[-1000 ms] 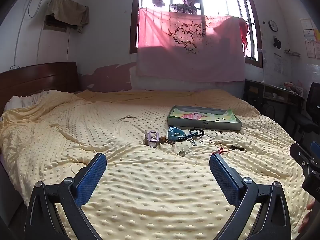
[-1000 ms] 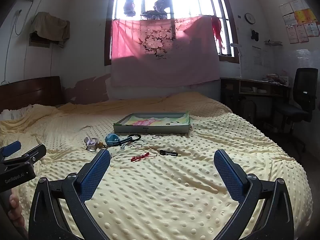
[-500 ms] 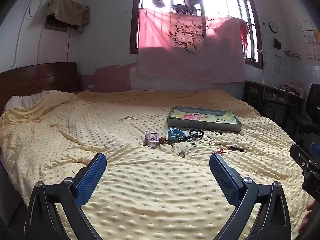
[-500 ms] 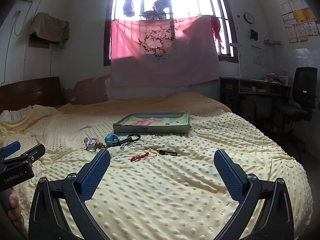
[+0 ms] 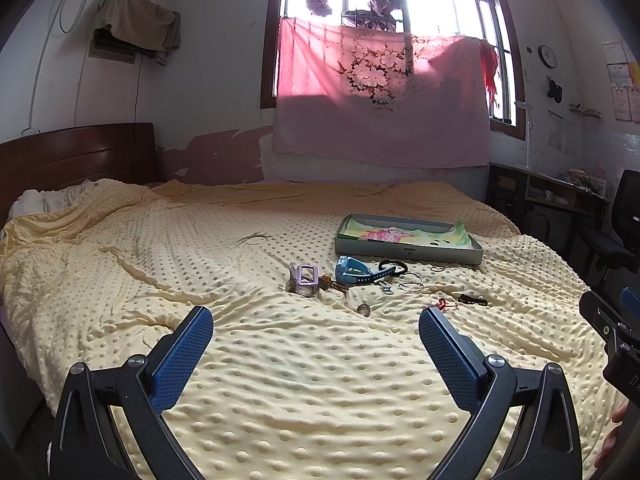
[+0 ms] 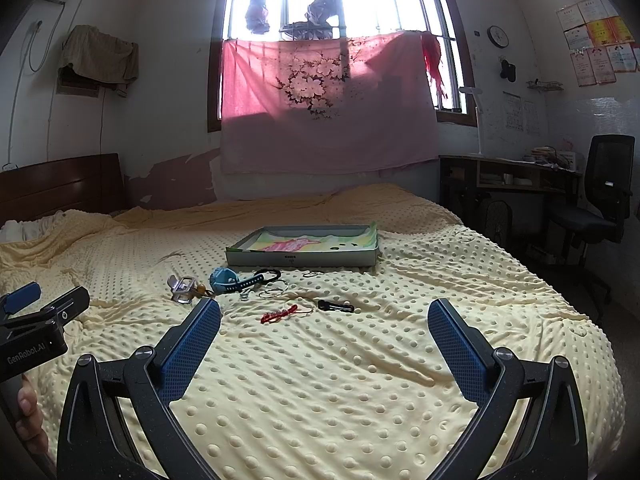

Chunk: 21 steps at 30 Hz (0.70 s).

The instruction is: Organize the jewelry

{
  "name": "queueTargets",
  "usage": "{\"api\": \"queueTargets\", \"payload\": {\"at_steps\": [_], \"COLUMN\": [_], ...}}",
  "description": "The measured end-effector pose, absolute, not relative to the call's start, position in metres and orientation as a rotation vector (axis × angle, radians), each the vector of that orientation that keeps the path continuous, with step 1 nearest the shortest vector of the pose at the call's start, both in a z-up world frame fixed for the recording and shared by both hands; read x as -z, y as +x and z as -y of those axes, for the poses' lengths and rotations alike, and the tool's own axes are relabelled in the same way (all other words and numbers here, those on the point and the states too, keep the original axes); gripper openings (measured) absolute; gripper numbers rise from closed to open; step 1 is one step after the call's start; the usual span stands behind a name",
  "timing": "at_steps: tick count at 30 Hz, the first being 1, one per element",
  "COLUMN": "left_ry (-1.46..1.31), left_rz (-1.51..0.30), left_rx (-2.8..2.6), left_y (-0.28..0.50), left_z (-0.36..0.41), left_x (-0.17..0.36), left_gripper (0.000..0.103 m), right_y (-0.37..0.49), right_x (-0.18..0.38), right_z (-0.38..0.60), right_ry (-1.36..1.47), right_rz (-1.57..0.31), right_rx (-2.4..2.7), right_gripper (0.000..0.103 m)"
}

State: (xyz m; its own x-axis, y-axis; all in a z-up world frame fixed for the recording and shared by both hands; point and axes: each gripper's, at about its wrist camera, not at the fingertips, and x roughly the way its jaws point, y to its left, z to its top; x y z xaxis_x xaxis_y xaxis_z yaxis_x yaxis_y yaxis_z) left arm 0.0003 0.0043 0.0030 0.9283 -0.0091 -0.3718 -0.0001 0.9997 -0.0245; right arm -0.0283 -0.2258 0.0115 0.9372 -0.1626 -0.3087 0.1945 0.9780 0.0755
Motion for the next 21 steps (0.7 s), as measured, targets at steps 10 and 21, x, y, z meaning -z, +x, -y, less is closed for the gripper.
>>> {"api": "queueTargets", "payload": {"at_steps": [10, 21], "left_ry": [-0.021, -0.025], "left_rz": [-0.382, -0.378], "left_rx": [0.007, 0.005], "left_y": [0.002, 0.003], "left_z": [-0.006, -0.007], "left_x": [-0.004, -0.004], "left_gripper": [0.103, 0.103], "right_y": [-0.029, -0.031], "right_x": [-0.011, -0.013], "right_z": [0.226, 0.229], "right_ry": [0.105, 0.106], "right_rz": [-0.307, -0.305], "right_rx": [0.183, 0.185], "right_gripper": [0.102, 0.102]}}
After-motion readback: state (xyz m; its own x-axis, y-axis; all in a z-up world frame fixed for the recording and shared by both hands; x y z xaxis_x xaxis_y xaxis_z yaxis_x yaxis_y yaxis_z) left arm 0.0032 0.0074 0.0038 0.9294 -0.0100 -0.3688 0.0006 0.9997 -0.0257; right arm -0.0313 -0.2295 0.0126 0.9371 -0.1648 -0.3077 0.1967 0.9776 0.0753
